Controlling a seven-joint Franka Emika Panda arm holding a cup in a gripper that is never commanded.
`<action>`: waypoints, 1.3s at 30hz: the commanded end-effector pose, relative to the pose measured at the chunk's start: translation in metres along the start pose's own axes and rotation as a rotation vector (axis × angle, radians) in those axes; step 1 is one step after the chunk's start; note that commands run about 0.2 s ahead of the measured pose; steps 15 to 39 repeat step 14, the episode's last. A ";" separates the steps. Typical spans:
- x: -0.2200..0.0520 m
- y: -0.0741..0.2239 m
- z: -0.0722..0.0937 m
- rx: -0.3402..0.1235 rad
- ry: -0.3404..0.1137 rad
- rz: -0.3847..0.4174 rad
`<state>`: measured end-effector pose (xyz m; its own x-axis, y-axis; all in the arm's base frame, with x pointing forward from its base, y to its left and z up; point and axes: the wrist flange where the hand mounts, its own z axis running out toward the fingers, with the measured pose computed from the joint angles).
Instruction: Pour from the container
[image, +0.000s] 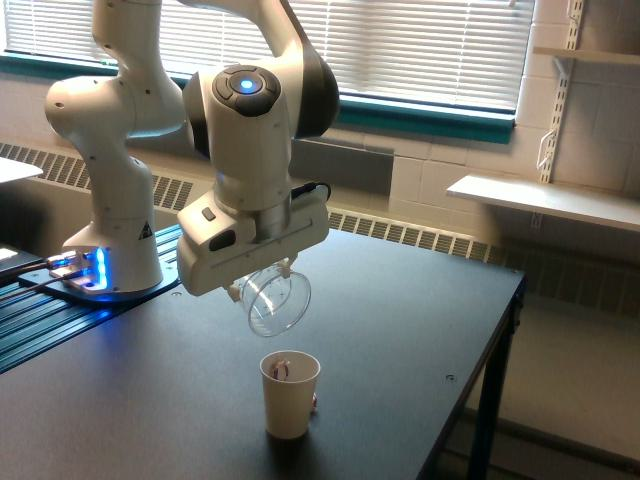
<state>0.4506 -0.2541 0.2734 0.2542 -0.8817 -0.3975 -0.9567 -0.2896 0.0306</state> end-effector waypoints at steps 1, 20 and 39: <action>-0.003 0.005 -0.001 0.001 0.009 -0.020; -0.017 0.009 -0.012 0.016 0.072 -0.055; -0.017 0.009 -0.012 0.016 0.072 -0.055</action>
